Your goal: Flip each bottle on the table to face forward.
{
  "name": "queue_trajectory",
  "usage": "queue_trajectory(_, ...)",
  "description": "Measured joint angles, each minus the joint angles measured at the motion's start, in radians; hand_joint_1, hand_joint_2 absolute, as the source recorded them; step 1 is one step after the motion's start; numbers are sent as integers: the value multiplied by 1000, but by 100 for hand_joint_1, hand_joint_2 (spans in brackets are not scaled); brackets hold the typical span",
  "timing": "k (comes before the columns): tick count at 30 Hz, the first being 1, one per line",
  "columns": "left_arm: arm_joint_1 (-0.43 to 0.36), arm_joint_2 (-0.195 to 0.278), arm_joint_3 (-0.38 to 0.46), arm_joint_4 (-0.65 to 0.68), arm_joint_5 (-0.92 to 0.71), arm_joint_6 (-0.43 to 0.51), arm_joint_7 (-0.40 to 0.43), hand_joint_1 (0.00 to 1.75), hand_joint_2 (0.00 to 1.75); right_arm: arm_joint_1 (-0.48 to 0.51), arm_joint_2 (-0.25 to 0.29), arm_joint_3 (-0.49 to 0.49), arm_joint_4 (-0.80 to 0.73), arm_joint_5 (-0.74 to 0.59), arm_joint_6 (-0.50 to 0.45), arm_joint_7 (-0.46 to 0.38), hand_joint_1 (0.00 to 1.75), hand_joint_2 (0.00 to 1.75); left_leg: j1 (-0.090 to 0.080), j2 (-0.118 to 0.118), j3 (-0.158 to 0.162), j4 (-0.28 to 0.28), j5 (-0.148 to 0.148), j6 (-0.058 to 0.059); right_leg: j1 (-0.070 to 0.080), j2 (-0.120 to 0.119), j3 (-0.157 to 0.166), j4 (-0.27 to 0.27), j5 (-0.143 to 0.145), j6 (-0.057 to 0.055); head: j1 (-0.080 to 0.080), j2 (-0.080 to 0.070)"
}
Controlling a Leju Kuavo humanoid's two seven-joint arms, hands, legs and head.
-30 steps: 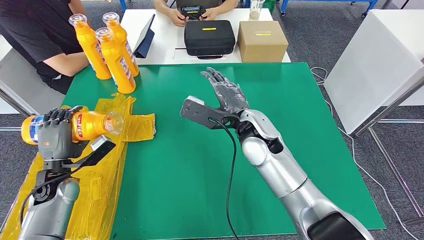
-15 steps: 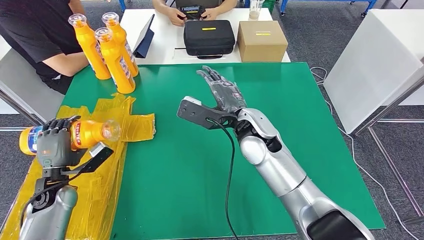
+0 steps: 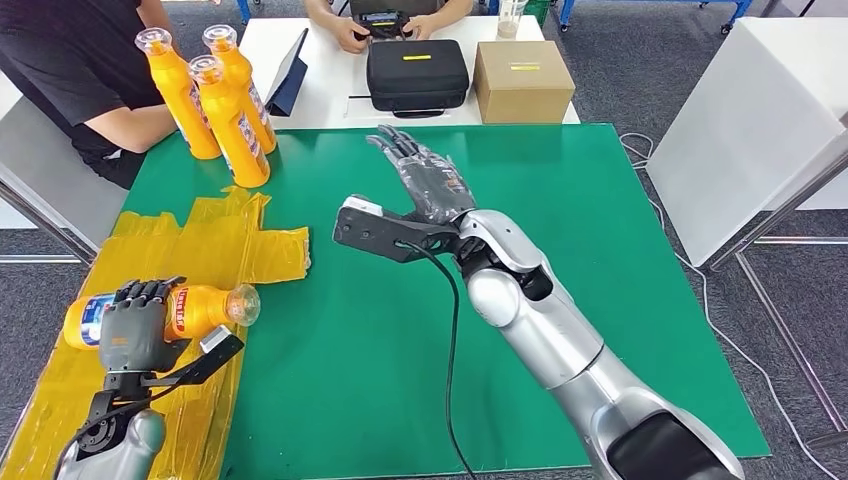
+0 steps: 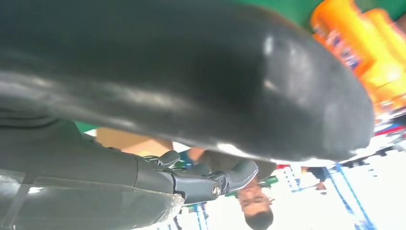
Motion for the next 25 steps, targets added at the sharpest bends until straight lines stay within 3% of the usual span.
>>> queue_trajectory(17,-8,-21,10,149,-29,6,-20,175,175,-51,99,44,44,34,32,-23,0,0,0,-1,0,0,0,0,0,-1,0,0,0,0,0,0)
queue_trajectory(18,-11,-23,10,155,-30,6,-21,161,175,-52,101,45,47,35,33,-23,0,0,0,-1,0,0,0,0,0,-1,0,0,0,0,0,0)
queue_trajectory(21,-21,-29,6,176,-7,7,-10,30,175,-52,108,46,54,37,34,-26,0,0,0,-2,0,0,0,0,0,-1,0,0,0,0,0,0)
queue_trajectory(22,-24,-29,-3,184,20,7,-1,0,175,-52,110,46,55,37,35,-27,0,0,0,-2,0,0,0,0,0,-1,0,0,0,0,0,0)
queue_trajectory(25,-34,-30,-42,208,93,7,18,0,175,-52,114,46,57,40,38,-28,0,0,0,-2,0,0,0,0,0,-1,0,0,0,0,0,0)
